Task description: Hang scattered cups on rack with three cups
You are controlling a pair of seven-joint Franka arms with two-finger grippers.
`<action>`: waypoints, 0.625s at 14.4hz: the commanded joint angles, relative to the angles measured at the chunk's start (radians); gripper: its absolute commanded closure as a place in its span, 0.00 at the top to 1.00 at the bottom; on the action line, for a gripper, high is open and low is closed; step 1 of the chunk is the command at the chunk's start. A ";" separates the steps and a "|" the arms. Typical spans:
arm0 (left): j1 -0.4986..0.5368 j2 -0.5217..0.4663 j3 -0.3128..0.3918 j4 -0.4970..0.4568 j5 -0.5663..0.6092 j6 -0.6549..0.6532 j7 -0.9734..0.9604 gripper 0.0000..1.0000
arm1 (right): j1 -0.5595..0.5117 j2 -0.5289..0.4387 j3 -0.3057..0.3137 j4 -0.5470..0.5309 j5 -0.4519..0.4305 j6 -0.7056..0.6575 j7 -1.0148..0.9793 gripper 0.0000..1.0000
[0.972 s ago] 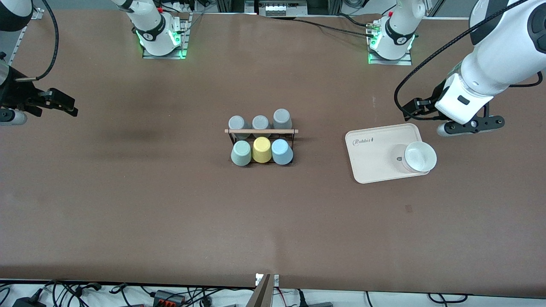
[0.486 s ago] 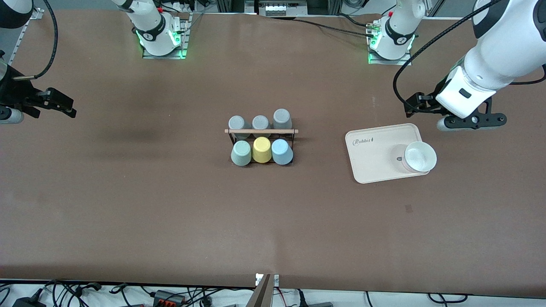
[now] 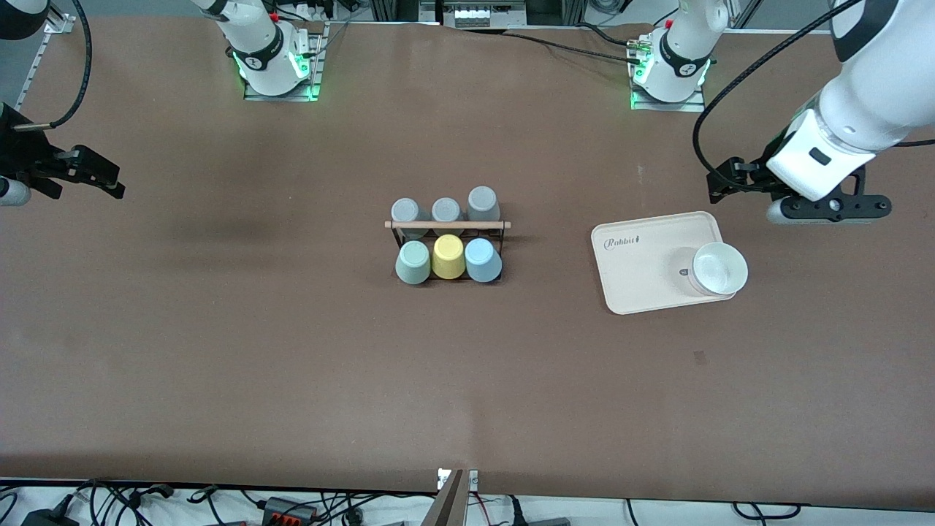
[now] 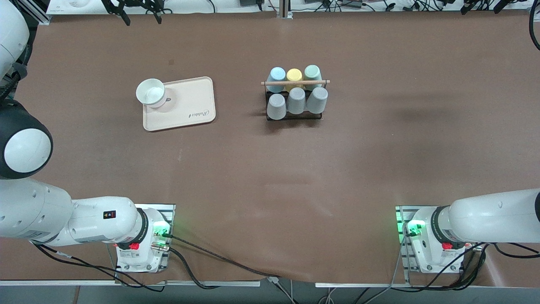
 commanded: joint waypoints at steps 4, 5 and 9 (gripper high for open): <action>-0.164 0.011 0.188 0.026 0.010 -0.005 0.028 1.00 | -0.027 -0.017 0.029 -0.017 -0.007 0.001 -0.015 1.00; -0.163 0.014 0.186 0.026 0.007 -0.005 0.026 1.00 | -0.025 -0.017 0.029 -0.020 -0.007 0.000 -0.015 1.00; -0.163 0.014 0.183 0.026 0.005 -0.003 0.025 1.00 | -0.027 -0.017 0.029 -0.021 0.001 -0.005 -0.007 1.00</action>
